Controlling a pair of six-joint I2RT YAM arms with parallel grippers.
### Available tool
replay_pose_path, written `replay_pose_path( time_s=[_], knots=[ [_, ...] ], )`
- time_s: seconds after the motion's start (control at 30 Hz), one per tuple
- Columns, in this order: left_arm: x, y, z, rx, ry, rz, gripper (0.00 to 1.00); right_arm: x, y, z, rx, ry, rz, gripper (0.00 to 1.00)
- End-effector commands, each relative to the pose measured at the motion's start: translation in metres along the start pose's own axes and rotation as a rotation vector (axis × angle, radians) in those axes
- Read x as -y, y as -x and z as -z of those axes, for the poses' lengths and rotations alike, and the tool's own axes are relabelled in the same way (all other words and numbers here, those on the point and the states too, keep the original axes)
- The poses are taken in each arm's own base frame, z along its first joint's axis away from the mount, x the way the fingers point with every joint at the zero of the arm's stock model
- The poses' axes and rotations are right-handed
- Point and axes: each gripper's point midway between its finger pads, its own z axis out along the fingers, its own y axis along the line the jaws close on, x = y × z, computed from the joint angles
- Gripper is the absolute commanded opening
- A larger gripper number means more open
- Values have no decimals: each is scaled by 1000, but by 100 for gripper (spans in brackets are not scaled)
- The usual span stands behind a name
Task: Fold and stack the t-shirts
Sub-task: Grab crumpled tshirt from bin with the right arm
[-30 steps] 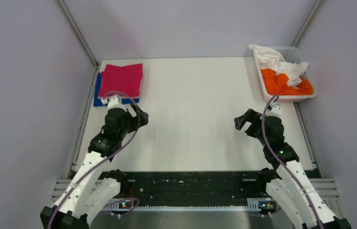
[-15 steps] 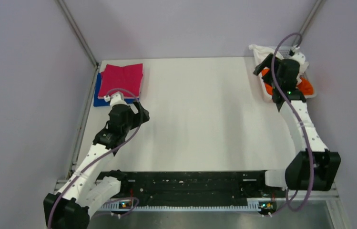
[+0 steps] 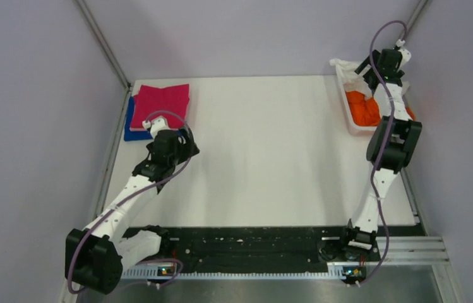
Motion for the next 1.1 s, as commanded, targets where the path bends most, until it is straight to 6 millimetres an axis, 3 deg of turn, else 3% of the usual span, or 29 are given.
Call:
replay_pose_path(
  time_s=[0.0,0.1,0.2,0.3,0.37,0.43,0.53,0.63,0.73,0.87,1.07],
  knots=[
    [12,33,-6,94,10,9,99,-7,19,-49,81,14,-50,94],
    [11,32,-13,76,42,3,99,4,5,-86,73,0,-109,91],
    [11,32,-20,67,60,-3,99,9,-17,-112,58,43,-153,77],
    [12,32,-24,55,74,-11,99,-1,-21,-124,66,146,-163,44],
    [12,35,-23,53,82,-13,99,-12,-8,-120,91,216,-183,22],
    [13,38,-18,55,80,-9,99,-25,21,-104,140,267,-176,0],
    [15,43,-6,79,49,10,99,-48,87,-61,265,329,-112,0],
    [16,46,7,109,9,32,99,-72,152,0,394,381,-45,0],
    [14,45,19,126,-25,46,99,-92,201,65,494,441,-2,0],
    [16,45,36,146,-88,56,99,-122,233,148,566,597,42,0],
    [18,50,67,173,-163,83,99,-182,230,262,534,994,98,0]
  ],
)
